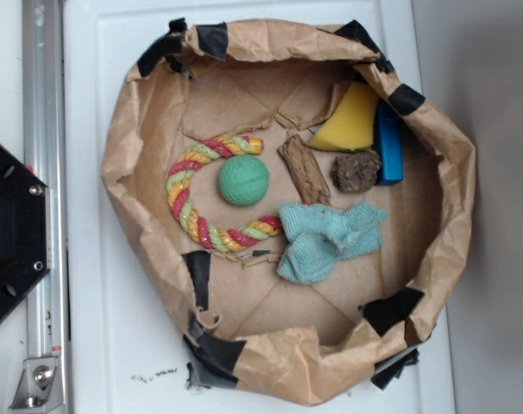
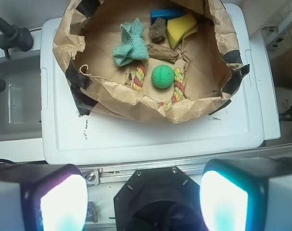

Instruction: Grab the blue cloth.

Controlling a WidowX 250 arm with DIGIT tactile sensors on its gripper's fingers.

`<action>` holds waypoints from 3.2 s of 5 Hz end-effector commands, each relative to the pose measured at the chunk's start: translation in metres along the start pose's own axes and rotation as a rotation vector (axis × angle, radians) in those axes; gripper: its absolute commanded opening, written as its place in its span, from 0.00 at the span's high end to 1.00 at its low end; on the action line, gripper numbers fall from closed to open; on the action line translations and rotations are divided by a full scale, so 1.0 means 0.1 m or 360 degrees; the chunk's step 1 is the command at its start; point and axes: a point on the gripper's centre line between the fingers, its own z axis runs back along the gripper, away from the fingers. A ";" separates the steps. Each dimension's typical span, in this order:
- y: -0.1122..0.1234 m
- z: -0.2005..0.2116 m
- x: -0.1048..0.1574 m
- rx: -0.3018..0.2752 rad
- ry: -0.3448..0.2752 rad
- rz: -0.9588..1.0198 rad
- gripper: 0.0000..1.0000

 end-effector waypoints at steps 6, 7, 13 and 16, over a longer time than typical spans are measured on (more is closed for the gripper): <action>0.54 -1.64 1.52 0.0162 0.0119 0.0044 0.00; 0.29 -1.91 1.64 -0.0075 0.0093 -0.0330 0.00; -0.43 -2.23 1.64 -0.0275 -0.0078 -0.0864 0.00; -0.28 -2.45 1.54 -0.0357 0.0013 -0.0793 1.00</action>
